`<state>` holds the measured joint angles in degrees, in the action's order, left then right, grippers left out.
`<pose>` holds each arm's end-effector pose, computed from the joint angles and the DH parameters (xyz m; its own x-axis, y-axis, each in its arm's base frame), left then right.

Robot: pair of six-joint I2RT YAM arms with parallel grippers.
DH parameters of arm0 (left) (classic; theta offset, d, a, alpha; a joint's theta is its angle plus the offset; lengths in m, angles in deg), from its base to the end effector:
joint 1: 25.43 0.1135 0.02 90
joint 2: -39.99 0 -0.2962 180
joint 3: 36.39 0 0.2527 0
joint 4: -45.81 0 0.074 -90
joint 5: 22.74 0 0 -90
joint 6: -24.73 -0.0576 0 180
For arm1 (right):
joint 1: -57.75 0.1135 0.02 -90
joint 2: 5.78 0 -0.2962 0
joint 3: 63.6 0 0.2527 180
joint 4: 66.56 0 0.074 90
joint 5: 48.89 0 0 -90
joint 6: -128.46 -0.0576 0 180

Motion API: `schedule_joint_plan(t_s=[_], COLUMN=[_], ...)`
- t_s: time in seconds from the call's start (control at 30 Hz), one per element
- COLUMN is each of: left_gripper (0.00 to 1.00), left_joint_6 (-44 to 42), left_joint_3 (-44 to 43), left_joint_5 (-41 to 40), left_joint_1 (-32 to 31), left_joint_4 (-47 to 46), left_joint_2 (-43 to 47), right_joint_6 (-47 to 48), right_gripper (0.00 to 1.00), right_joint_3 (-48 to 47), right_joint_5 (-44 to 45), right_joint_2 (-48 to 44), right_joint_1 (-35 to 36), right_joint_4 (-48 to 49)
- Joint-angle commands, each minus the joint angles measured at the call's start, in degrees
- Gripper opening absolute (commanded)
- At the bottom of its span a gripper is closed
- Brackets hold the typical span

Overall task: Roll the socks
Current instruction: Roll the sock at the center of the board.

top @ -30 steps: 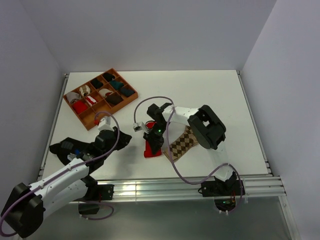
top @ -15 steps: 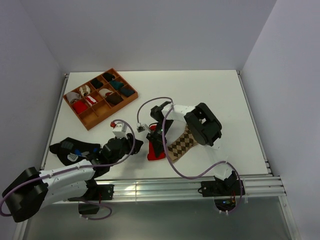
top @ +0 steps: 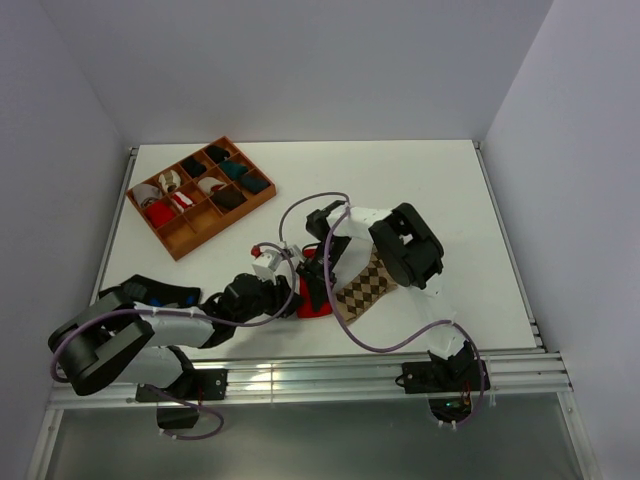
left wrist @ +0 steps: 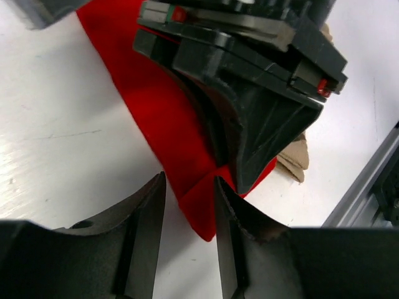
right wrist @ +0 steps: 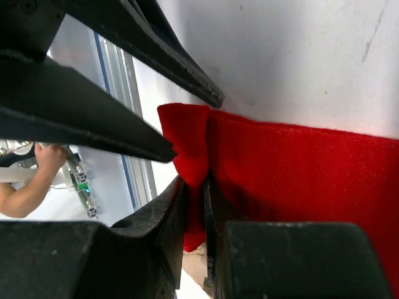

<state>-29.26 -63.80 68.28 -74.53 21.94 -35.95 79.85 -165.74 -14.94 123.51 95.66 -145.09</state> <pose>0.1531 -0.1783 0.1566 -0.6715 -0.1226 -0.7308 0.4593 0.7051 -0.5403 0.2892 0.2858 0.1252 -0.4600 -0.8262 -0.3253 -0.6270 0.0428 0.7779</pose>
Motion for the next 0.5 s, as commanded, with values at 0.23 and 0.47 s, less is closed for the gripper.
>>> schedule_joint_plan(t_s=[0.23,0.47], left_gripper=[0.42,0.4], left_joint_6=[-2.7,-3.0], left_joint_3=[-1.1,-2.7], left_joint_5=[8.2,10.0], left_joint_1=[-0.3,-0.2], left_joint_4=[-9.8,-11.4], left_joint_2=[-0.1,-5.6], right_joint_6=[-0.6,1.9], right_gripper=[0.14,0.14], right_joint_3=[-2.6,-3.7], right_joint_5=[-2.2,-4.3], right_joint_2=[2.2,3.9], right_joint_1=[-1.6,-3.1], right_joint_4=[-2.7,-6.8])
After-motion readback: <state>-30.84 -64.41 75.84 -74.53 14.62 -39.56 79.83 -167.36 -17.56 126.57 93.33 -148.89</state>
